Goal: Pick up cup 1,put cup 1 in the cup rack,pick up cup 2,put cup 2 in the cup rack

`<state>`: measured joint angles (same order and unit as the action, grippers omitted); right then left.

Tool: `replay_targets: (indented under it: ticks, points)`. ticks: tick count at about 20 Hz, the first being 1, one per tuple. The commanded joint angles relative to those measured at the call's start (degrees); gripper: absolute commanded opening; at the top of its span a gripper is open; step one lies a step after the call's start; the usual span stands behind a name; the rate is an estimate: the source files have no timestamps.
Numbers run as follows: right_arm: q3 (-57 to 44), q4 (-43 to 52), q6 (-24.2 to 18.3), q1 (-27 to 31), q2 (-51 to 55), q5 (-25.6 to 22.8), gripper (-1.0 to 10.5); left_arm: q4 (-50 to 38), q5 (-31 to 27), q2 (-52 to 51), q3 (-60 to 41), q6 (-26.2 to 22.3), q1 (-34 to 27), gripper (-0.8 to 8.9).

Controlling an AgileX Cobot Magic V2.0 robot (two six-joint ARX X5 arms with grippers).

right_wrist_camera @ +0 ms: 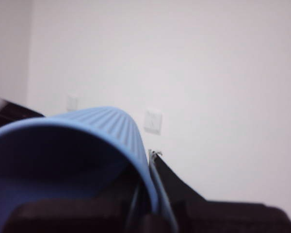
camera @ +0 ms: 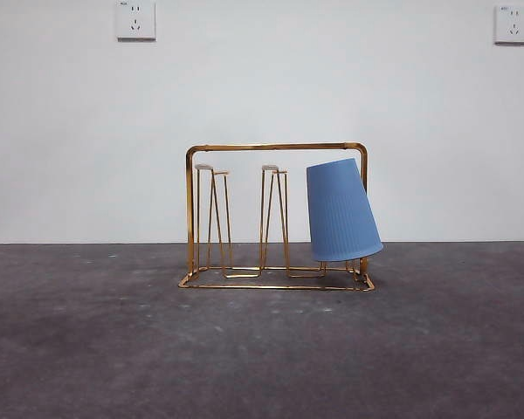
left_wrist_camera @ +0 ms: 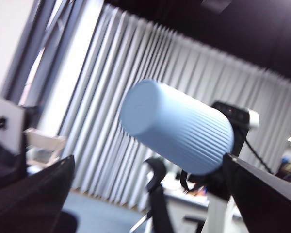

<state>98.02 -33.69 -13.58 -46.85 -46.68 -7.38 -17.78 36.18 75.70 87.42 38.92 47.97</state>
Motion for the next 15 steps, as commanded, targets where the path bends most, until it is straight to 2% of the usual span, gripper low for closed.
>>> replay_targets:
  ticks: [1, 4, 7, 15]
  points:
    - [-0.2, 2.5, -1.7, 0.0, 0.0, 2.4, -0.2, -9.1, 0.4, 3.1, -0.3, 10.3, 0.4, 5.75]
    - [-0.2, 4.6, -2.5, 0.0, -0.6, 2.9, -0.2, -18.9, 0.2, 6.6, -0.3, 15.8, 1.9, 5.75]
    - [-0.2, 6.1, -3.2, 0.0, -2.0, 3.0, -0.2, -25.7, -0.5, 9.1, -0.3, 19.0, 3.3, 5.74]
    - [-0.2, 7.0, -3.3, 0.0, -7.0, 3.6, -0.2, -30.1, -4.6, 11.7, -0.3, 19.1, 5.6, 5.74]
